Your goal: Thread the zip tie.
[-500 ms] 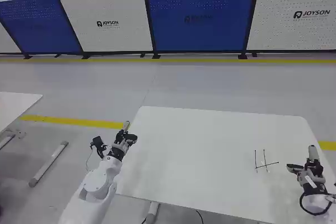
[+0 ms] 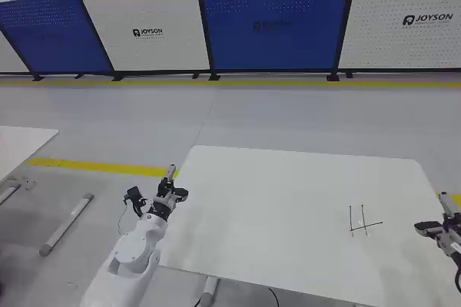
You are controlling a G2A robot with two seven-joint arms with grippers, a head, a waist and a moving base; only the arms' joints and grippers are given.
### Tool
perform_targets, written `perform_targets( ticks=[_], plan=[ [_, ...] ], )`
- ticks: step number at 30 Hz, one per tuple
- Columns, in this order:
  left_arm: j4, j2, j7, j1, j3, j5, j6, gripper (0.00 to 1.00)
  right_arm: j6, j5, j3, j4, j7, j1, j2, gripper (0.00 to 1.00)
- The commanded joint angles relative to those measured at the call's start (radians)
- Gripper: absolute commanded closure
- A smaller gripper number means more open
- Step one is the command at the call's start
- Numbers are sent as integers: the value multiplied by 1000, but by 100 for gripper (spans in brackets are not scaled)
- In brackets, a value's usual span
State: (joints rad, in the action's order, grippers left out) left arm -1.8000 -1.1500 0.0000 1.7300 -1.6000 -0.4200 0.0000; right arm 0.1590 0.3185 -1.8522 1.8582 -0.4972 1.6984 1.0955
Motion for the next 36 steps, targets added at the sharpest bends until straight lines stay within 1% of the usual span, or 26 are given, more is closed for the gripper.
perform_targets(
  ticks=[1,2,3,18,20,22,25,26,29,32,33,34,35,36],
  plan=[
    [0,0,0,0,0,0,0,0,10,-80,-2,-4,-158,-27,-14,0],
    [0,0,0,0,0,0,0,0,3,-100,2,-18,-291,-52,-24,0],
    [0,0,0,0,0,0,0,0,-3,-110,-2,-42,-376,-74,-32,0],
    [0,0,0,0,0,0,0,0,-3,-110,-2,-42,-376,-74,-32,0],
    [0,0,0,0,0,0,0,0,-2,-98,0,-44,-410,-85,-34,0],
    [0,0,0,0,0,0,0,0,0,-85,-28,-66,-493,-119,-44,0],
    [0,0,0,0,0,0,0,0,11,-106,-63,-98,-605,-182,-62,0],
    [0,0,0,0,0,0,0,0,12,-117,-72,-114,-645,-212,-69,0],
    [0,0,0,0,0,0,0,0,21,-161,-70,-170,-744,-289,-87,0],
    [0,0,0,0,0,0,0,0,35,-206,-32,-268,-871,-392,-107,0],
    [0,0,0,0,0,0,0,0,49,-225,2,-318,-893,-437,-114,0],
    [0,0,0,0,0,0,0,0,55,-253,59,-347,-893,-462,-122,0],
    [0,0,0,0,0,0,0,0,79,-259,95,-396,-893,-498,-129,0],
    [0,0,0,0,0,0,0,0,86,-267,133,-454,-893,-547,-137,0]
  ],
)
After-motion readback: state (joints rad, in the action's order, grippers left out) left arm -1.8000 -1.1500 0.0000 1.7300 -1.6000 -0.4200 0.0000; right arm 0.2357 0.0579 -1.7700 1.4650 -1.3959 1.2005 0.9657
